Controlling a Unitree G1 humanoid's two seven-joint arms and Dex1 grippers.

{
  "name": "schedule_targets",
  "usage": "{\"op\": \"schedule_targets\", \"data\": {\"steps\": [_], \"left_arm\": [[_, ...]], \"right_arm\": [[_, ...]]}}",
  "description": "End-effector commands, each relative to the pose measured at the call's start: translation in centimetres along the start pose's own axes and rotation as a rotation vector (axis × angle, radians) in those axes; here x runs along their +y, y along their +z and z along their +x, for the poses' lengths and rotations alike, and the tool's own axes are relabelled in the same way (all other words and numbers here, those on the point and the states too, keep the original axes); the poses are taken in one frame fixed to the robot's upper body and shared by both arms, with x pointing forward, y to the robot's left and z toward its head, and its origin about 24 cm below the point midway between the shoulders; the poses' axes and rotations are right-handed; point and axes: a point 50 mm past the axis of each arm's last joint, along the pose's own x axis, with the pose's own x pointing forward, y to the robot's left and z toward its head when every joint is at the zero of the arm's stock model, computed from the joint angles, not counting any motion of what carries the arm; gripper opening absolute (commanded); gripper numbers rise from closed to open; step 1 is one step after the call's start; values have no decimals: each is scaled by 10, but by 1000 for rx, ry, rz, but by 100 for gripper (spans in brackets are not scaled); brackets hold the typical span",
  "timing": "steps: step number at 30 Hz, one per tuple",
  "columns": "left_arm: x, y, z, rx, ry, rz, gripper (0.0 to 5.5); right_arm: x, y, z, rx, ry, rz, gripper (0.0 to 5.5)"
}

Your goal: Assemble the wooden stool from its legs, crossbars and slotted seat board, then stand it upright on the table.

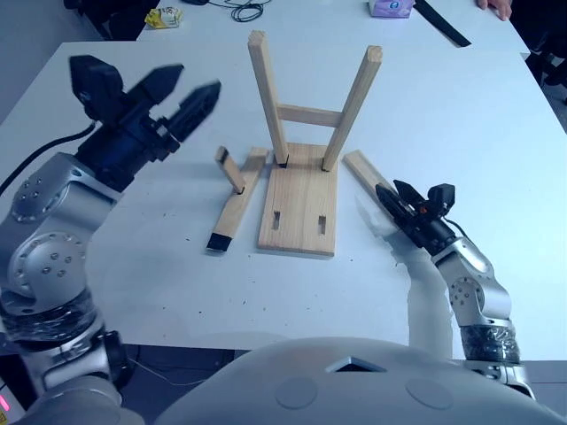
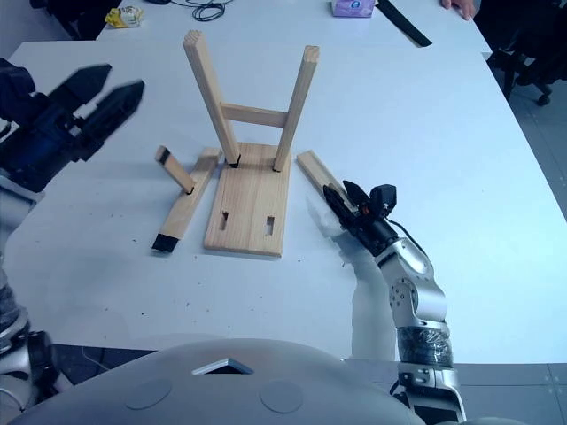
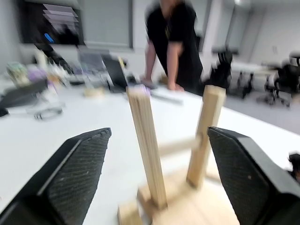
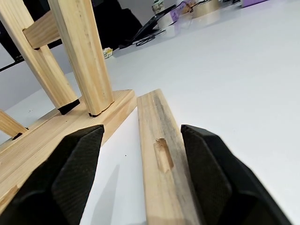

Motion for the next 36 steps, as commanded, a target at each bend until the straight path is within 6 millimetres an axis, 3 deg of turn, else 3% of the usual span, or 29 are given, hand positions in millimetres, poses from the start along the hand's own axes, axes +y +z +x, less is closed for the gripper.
{"op": "schedule_targets", "data": {"steps": [1, 4, 7, 11, 13, 16, 23, 26, 31, 36], "left_arm": [[2, -17, -13, 237, -90, 26, 376], [18, -18, -27, 277, -99, 23, 376], [27, -46, -40, 417, -63, -14, 376], [11, -85, -44, 526, -47, -88, 376], [4, -92, -44, 536, -55, -102, 376], [-5, -110, -30, 546, 72, -131, 376], [-14, -114, -2, 517, 258, -91, 376], [-18, -119, 5, 536, 303, -71, 376], [-28, -130, 5, 573, 330, -81, 376], [-26, -139, -2, 619, 406, -71, 376]], "right_arm": [[-7, -52, -41, 196, -184, 121, 303], [-9, -54, -47, 191, -211, 123, 303], [-13, -53, -50, 189, -232, 119, 303], [-16, -49, -49, 191, -227, 103, 303], [-17, -48, -50, 192, -229, 101, 303], [-23, -40, -48, 189, -227, 78, 303], [-34, -22, -40, 174, -216, 44, 303], [-29, -17, -32, 161, -186, 41, 303], [-18, -11, -21, 163, -118, 36, 303], [-10, 6, -18, 117, -78, 23, 303]]}}
